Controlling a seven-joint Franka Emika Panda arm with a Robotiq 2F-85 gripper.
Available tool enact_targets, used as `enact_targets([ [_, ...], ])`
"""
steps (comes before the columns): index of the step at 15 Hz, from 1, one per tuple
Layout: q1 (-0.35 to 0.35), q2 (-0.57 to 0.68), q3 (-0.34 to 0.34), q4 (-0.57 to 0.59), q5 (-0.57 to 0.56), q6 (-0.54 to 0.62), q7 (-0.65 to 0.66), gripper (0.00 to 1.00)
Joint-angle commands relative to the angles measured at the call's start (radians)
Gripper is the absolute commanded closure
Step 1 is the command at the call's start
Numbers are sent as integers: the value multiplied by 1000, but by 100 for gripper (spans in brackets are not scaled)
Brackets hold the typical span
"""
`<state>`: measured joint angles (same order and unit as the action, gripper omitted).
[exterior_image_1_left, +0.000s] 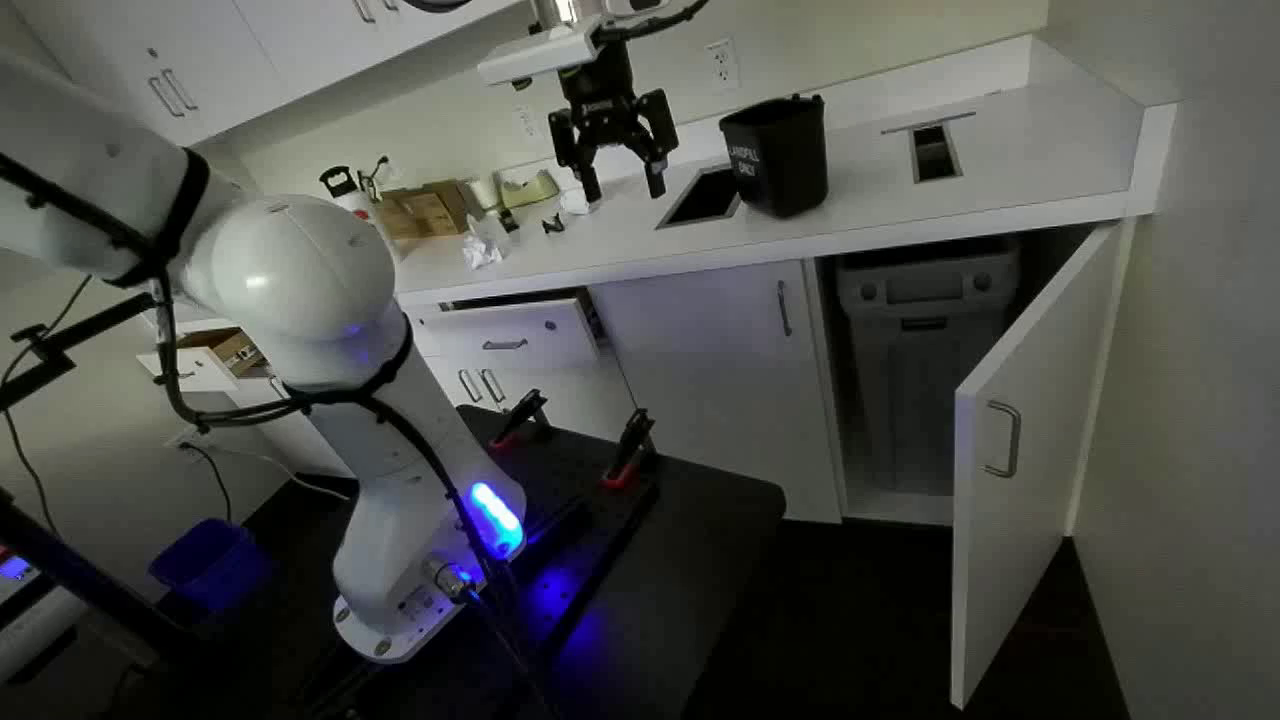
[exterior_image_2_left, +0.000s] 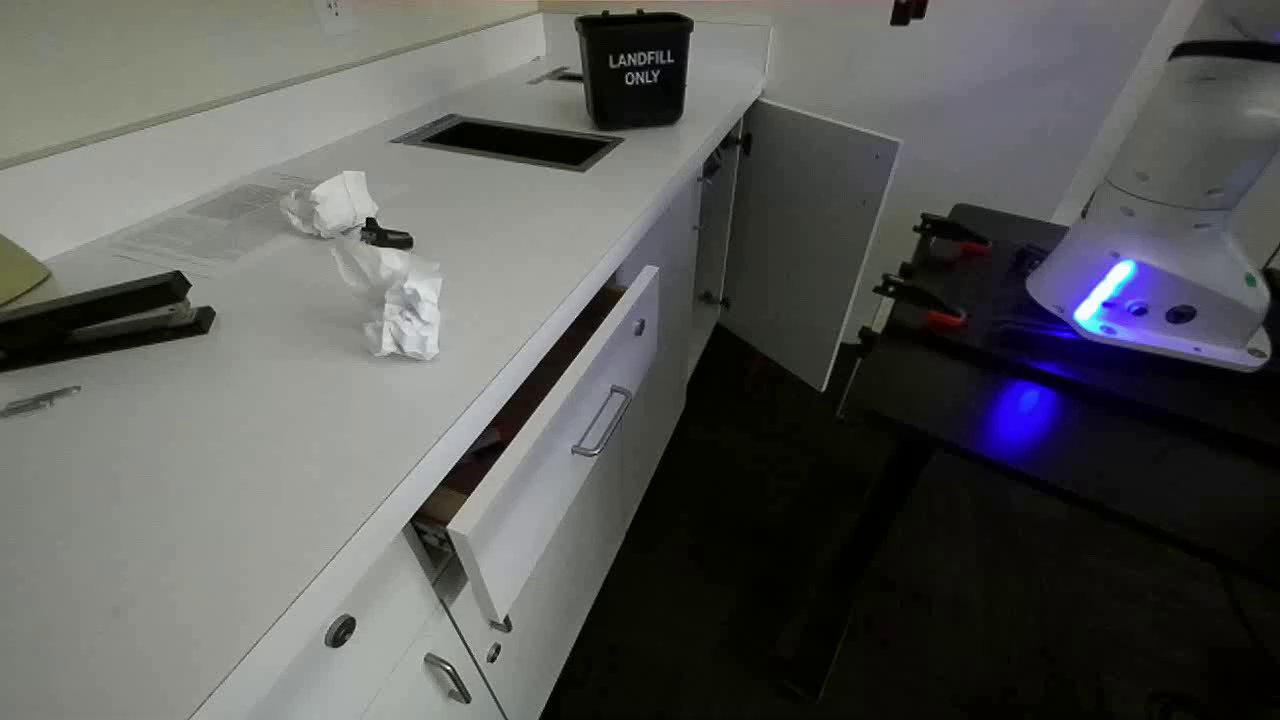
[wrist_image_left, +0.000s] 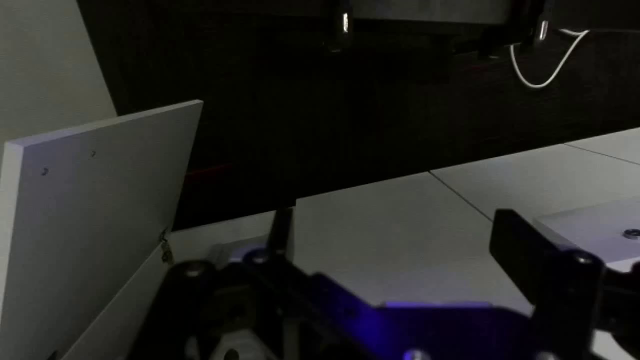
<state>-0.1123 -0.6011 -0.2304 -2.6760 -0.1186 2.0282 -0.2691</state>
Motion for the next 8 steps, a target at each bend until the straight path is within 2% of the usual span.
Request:
enact_targets([
  [1, -9, 1, 9, 1, 6, -1, -4, 0],
  [5, -9, 1, 9, 1, 6, -1, -4, 0],
  [8, 39, -9, 52, -4, 22, 24, -9, 0],
])
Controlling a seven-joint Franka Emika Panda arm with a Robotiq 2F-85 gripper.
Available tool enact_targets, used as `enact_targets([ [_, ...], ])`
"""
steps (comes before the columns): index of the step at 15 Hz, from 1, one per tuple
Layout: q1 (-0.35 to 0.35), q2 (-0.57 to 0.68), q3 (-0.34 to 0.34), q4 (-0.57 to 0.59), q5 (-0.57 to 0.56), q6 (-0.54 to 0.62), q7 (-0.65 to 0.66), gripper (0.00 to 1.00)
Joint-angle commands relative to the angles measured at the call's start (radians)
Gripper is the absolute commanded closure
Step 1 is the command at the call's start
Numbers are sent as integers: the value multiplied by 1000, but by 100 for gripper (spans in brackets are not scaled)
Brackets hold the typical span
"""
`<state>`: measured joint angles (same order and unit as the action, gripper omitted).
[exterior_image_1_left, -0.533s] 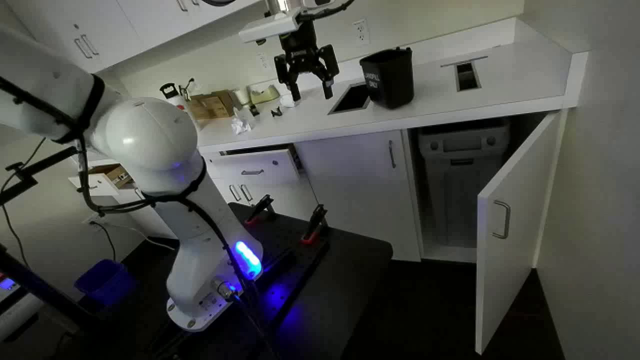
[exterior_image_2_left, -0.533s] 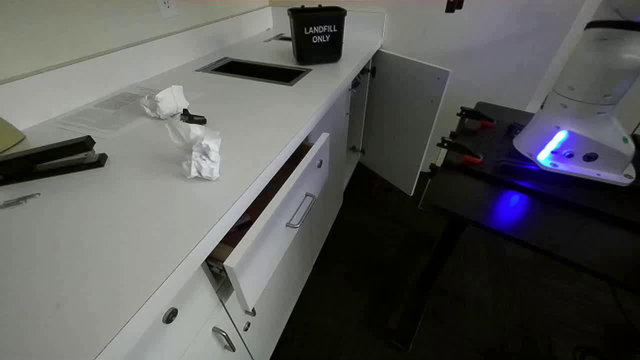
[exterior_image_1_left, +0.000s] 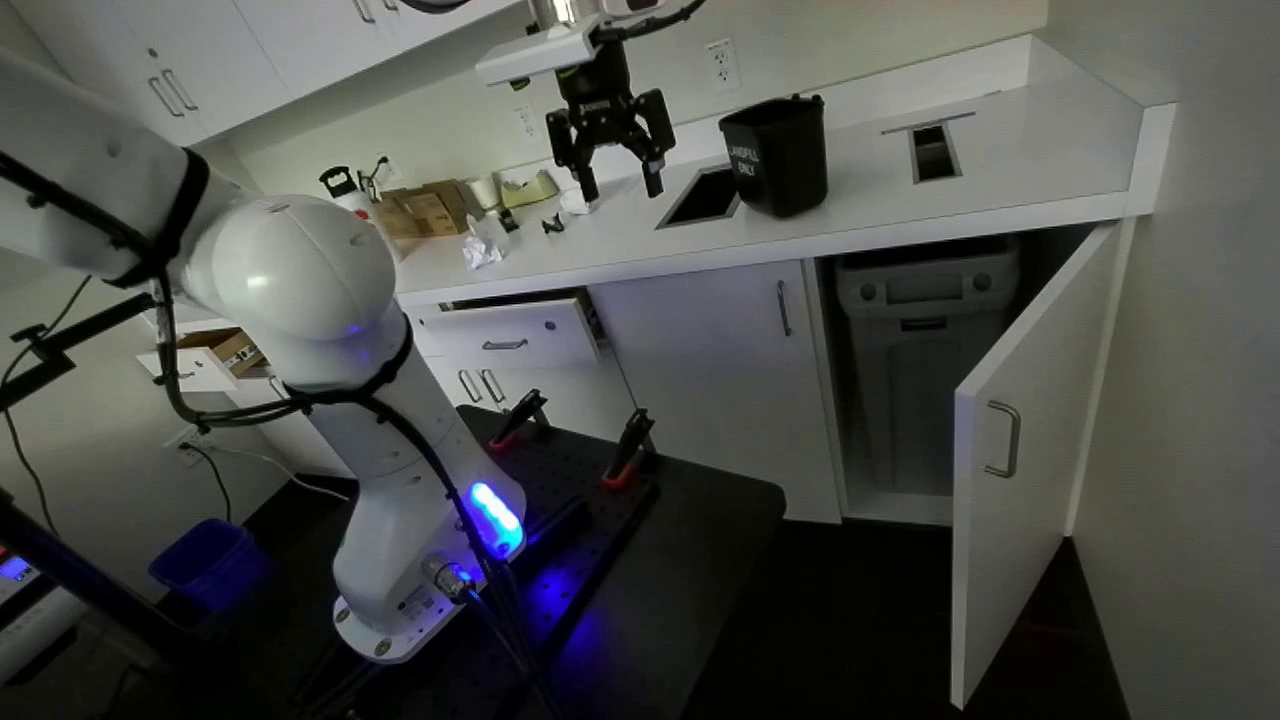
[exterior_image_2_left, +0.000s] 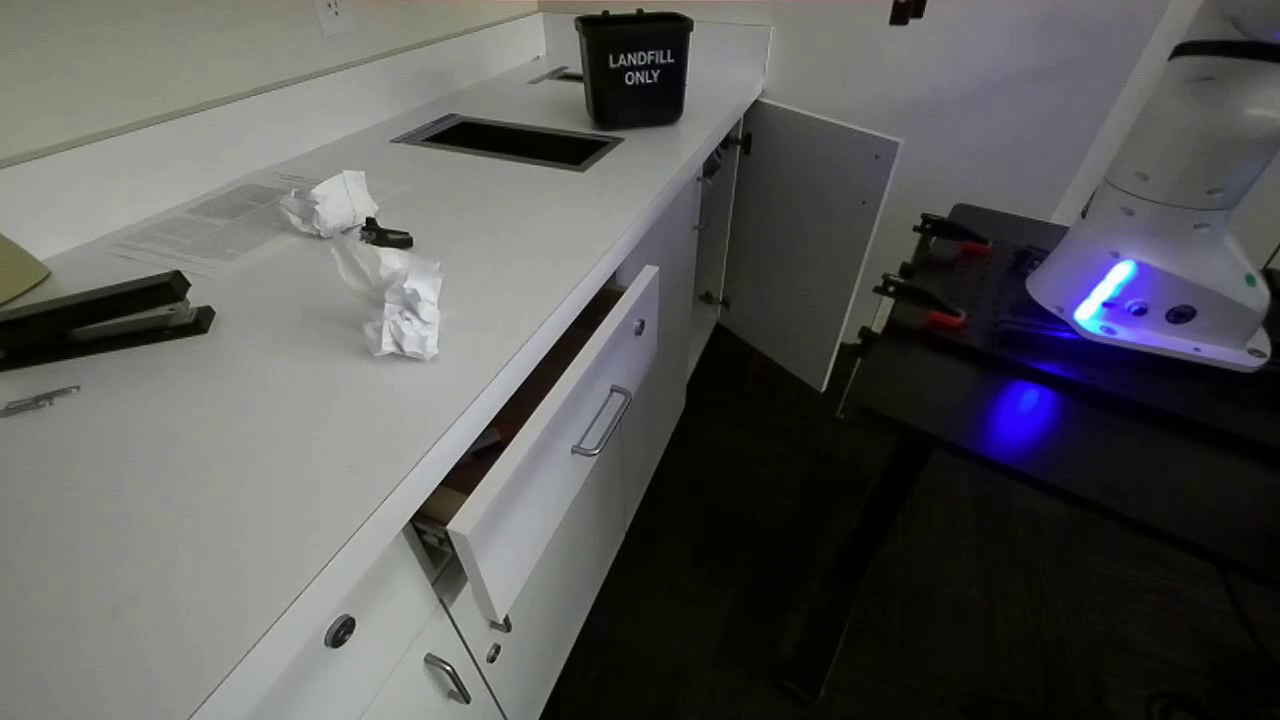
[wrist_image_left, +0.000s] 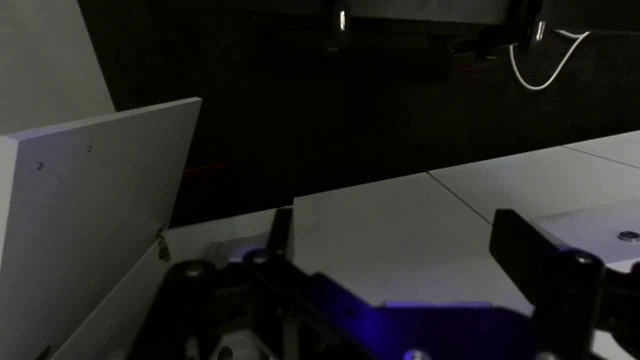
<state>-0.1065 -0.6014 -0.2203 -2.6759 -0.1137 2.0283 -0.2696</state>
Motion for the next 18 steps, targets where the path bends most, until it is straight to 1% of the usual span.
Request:
enact_targets([
  [1, 63, -5, 76, -6, 16, 33, -2, 0],
  [4, 165, 12, 188, -2, 14, 70, 18, 0],
  [6, 234, 44, 254, 14, 17, 125, 20, 0],
  [9, 333, 116, 334, 42, 36, 257, 21, 0],
  [11, 389, 158, 362, 57, 55, 348, 4, 0],
  [13, 421, 184, 374, 69, 70, 406, -4, 0],
  [15, 413, 159, 378, 45, 53, 384, 18, 0],
  [18, 415, 169, 378, 57, 54, 385, 16, 0],
])
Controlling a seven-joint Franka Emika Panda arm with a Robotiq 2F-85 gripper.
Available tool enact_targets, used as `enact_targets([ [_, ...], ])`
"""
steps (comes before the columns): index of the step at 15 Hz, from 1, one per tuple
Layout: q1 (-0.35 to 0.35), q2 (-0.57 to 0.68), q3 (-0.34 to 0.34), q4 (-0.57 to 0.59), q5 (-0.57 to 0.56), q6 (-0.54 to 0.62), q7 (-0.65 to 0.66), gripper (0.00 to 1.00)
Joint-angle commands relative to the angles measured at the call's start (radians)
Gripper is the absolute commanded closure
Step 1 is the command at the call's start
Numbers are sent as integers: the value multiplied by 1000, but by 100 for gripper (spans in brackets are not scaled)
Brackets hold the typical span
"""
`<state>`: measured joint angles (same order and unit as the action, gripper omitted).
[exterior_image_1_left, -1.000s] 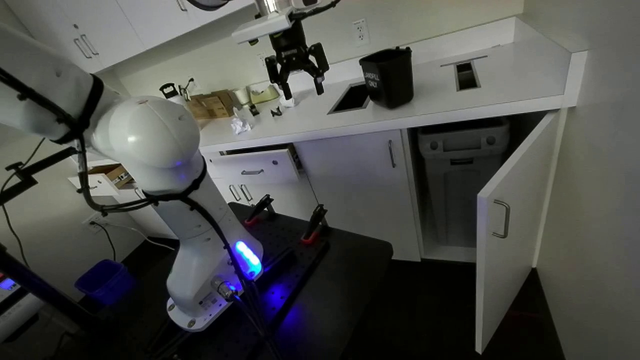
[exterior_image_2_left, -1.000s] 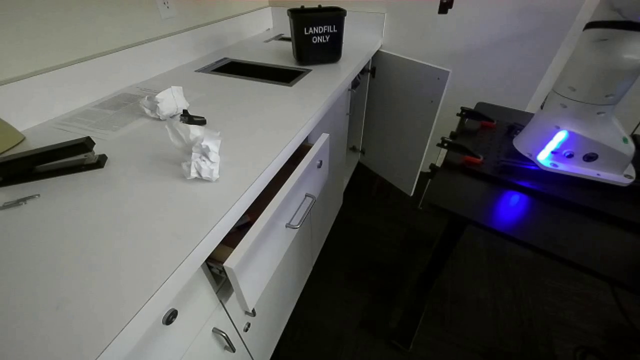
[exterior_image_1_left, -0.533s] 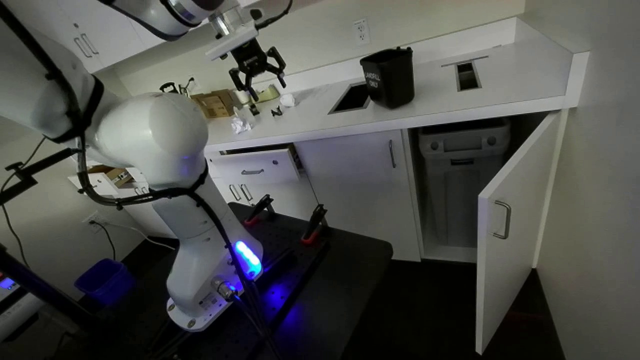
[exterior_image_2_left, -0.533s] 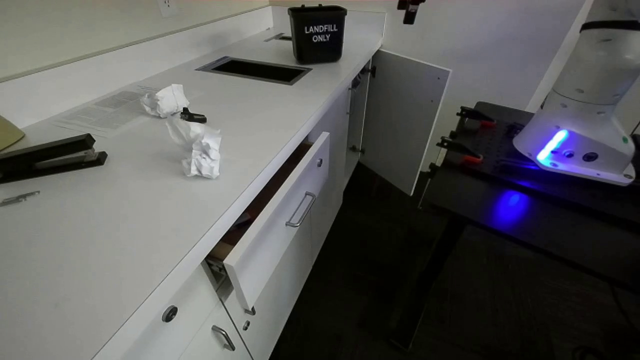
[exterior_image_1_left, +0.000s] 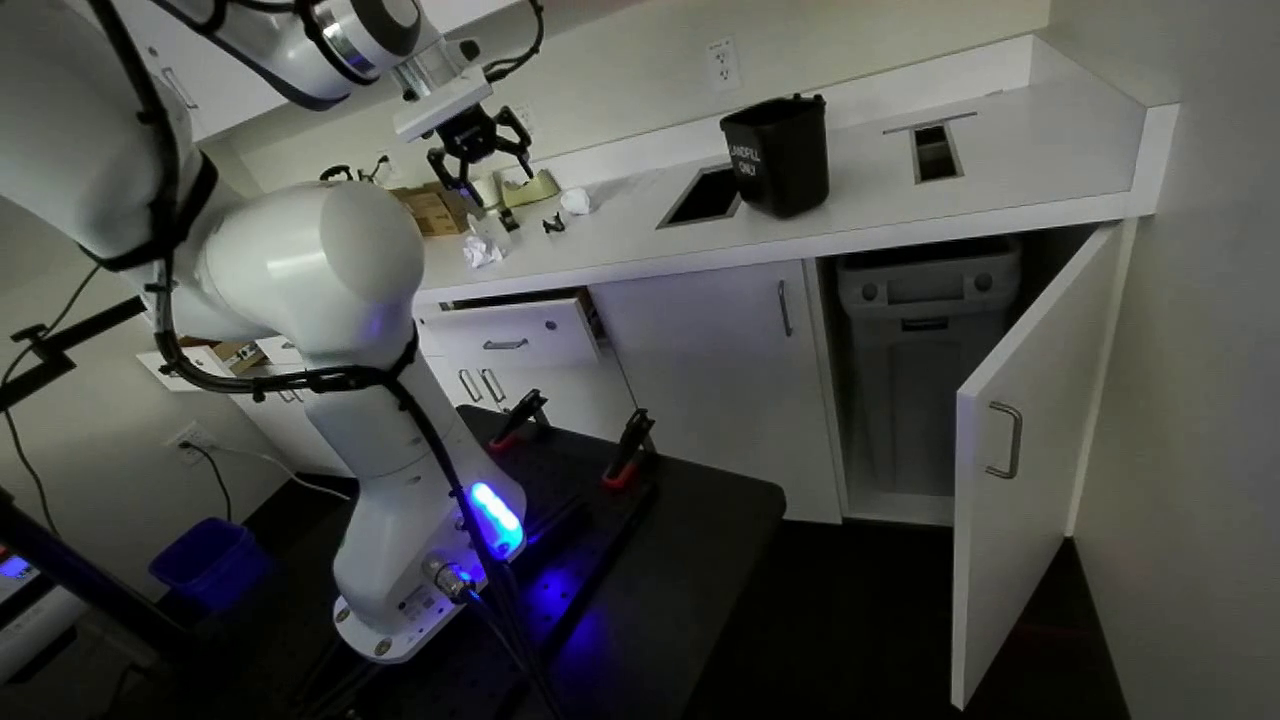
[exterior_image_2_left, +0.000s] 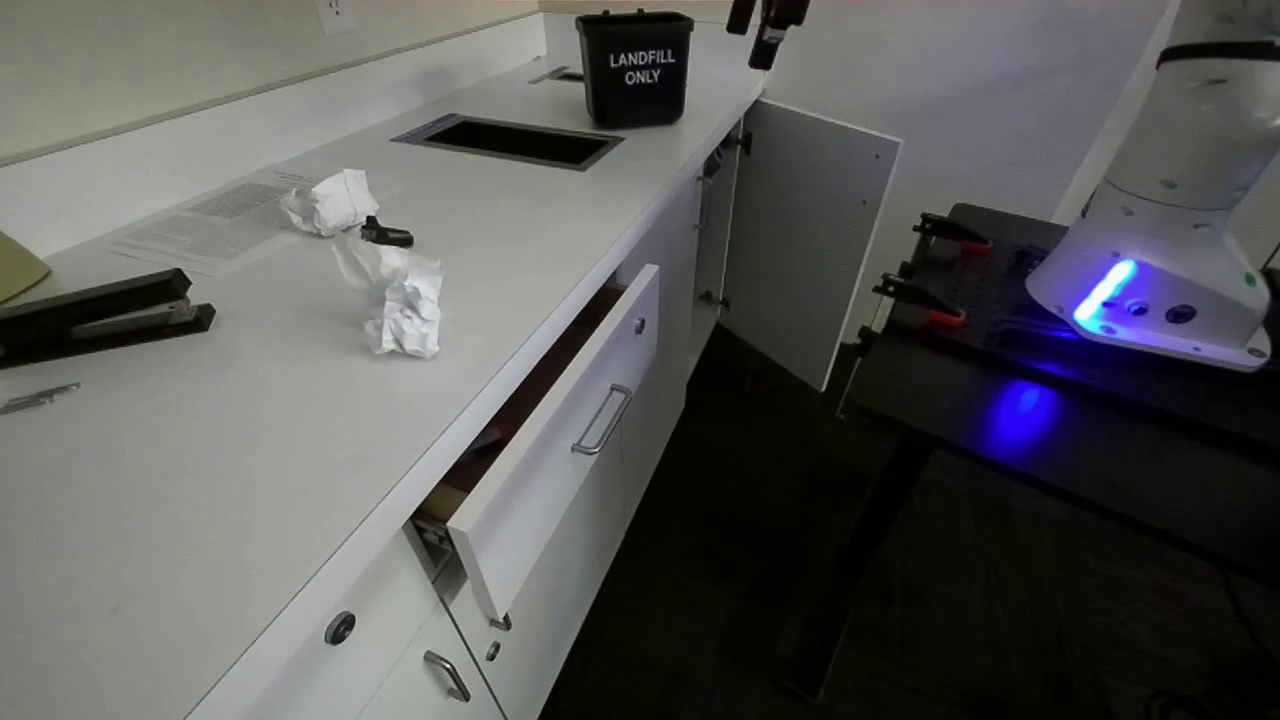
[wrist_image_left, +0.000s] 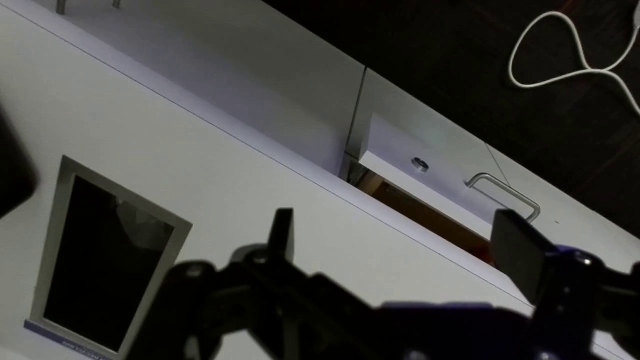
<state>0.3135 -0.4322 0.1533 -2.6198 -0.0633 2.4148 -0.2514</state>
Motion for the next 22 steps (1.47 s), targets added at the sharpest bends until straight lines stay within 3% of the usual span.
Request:
enact_targets([
  [1, -5, 0, 4, 2, 3, -2, -3, 0],
  [3, -5, 0, 4, 4, 3, -2, -3, 0],
  [7, 42, 154, -4, 56, 109, 318, -6, 0],
  [10, 41, 321, 43, 127, 95, 558, 39, 0],
  [13, 3, 497, 97, 231, -3, 724, 117, 0],
  [18, 101, 745, 37, 465, -88, 732, 175, 0],
  [22, 139, 884, 70, 622, -52, 680, 156, 0],
])
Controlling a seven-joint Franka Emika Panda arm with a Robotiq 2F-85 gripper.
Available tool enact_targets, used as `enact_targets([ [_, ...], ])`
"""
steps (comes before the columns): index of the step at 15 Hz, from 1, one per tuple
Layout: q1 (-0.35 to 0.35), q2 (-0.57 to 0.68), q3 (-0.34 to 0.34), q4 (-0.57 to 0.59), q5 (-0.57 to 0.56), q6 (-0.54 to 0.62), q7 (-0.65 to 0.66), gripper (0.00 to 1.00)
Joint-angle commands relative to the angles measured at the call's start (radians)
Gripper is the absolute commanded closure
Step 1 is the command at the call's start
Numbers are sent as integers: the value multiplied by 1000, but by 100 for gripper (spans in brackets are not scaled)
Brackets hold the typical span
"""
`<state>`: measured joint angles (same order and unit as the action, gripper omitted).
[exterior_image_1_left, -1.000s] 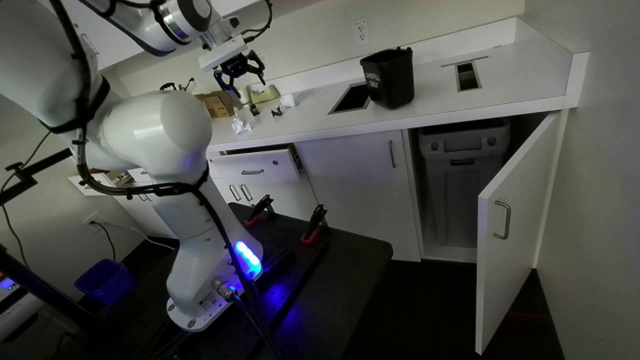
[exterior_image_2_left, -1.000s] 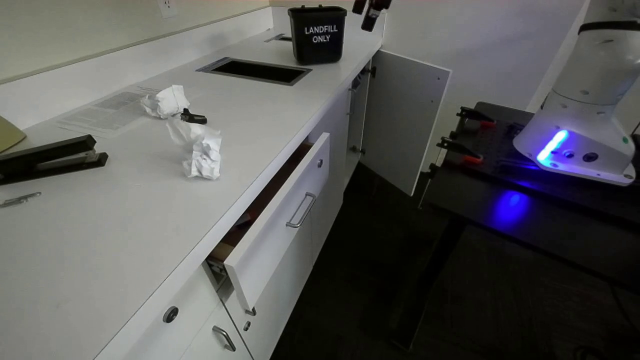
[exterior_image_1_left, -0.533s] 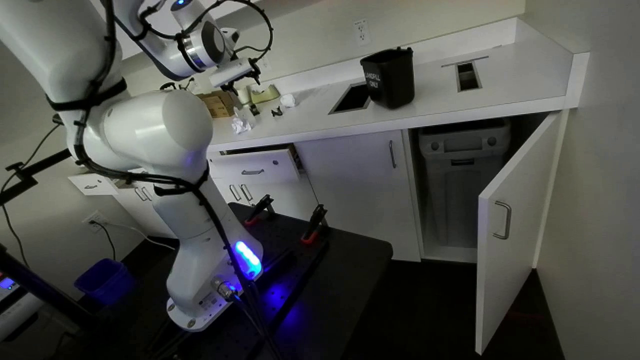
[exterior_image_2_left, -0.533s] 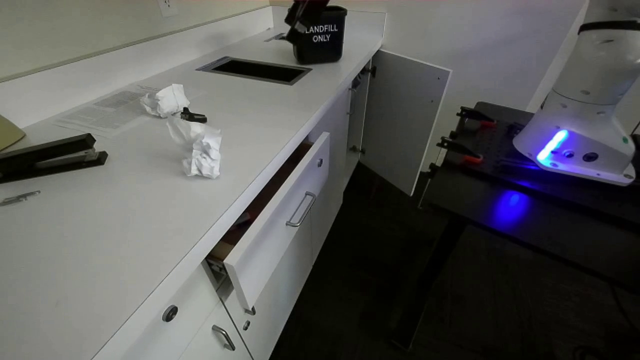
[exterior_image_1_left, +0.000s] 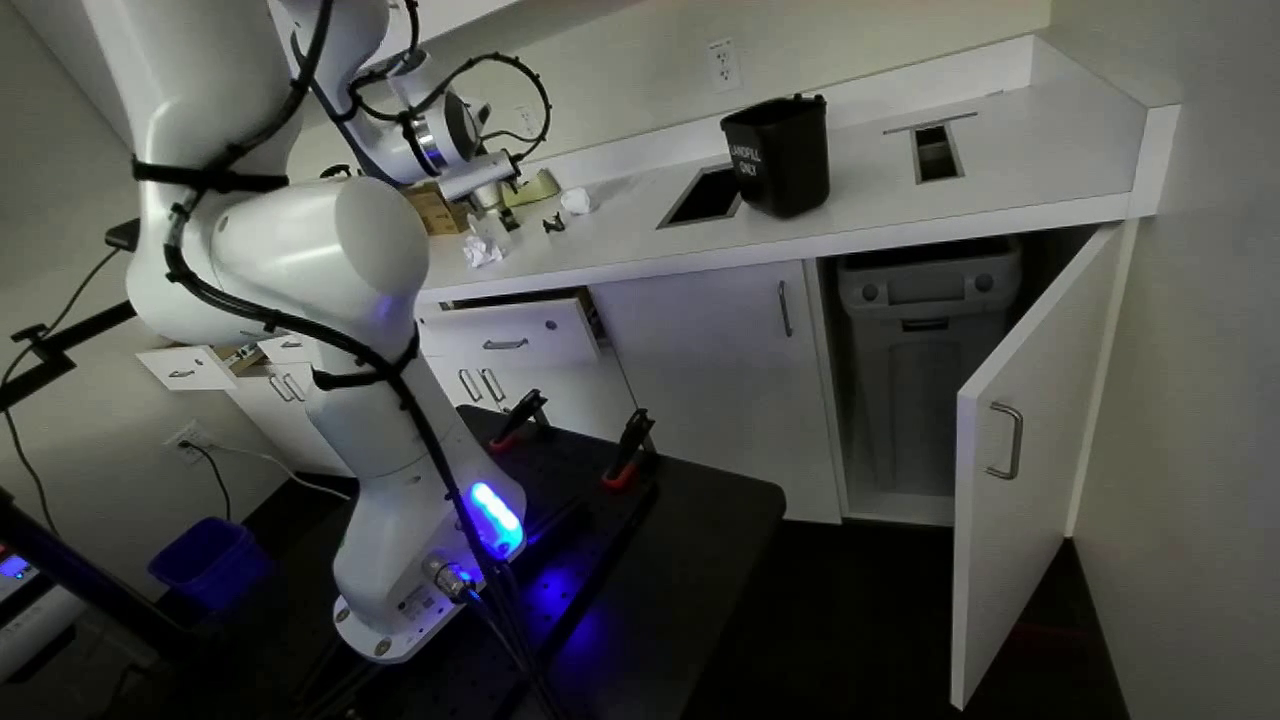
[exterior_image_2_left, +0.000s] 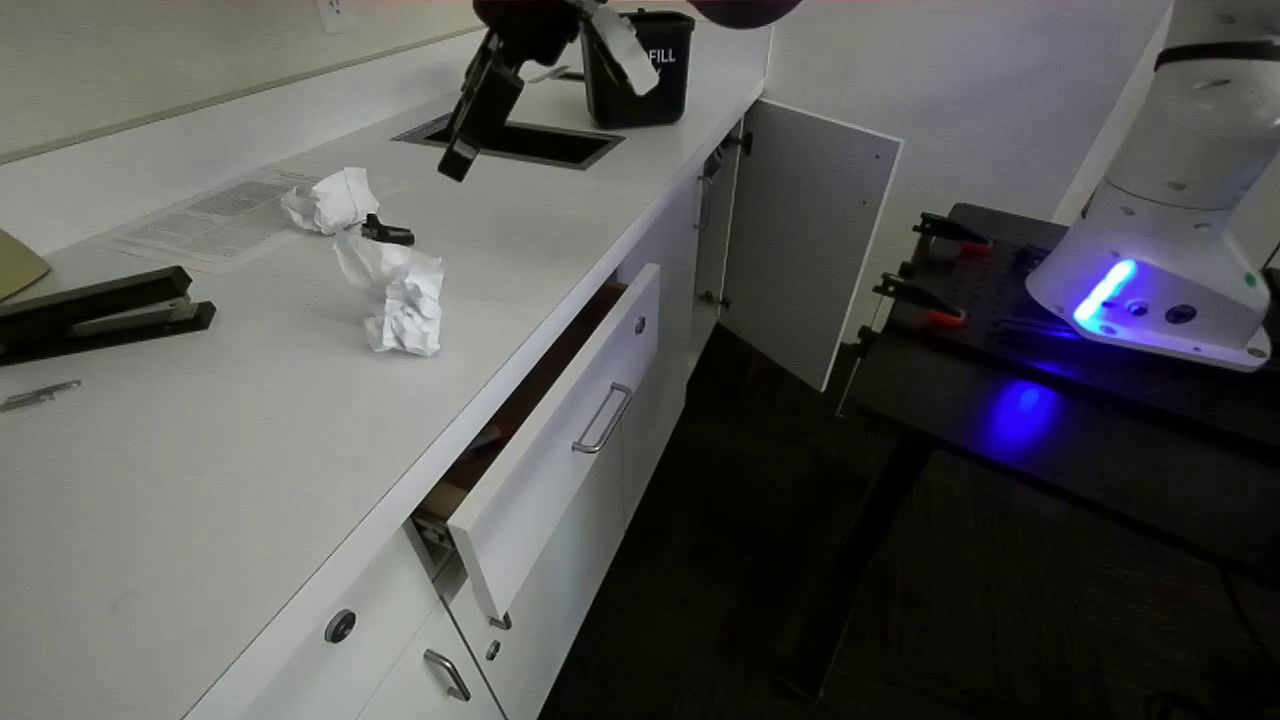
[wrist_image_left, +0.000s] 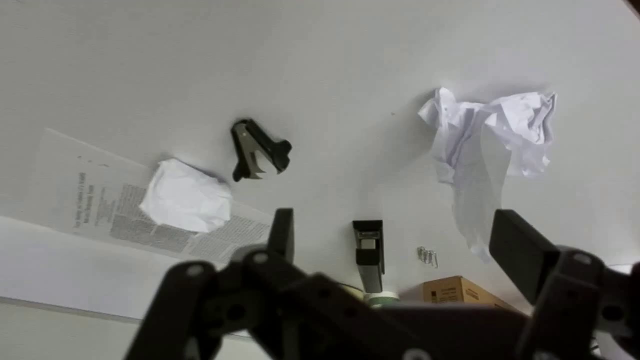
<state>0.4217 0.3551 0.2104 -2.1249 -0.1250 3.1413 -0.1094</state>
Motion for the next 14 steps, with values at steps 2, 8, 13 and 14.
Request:
enact_targets([
  [2, 49, 138, 26, 183, 13, -86, 13, 0],
  [8, 57, 233, 63, 314, 2, -207, 26, 0],
  [13, 59, 278, 68, 379, -5, -292, 12, 30],
  [14, 57, 285, 72, 388, -3, -303, 9, 36],
])
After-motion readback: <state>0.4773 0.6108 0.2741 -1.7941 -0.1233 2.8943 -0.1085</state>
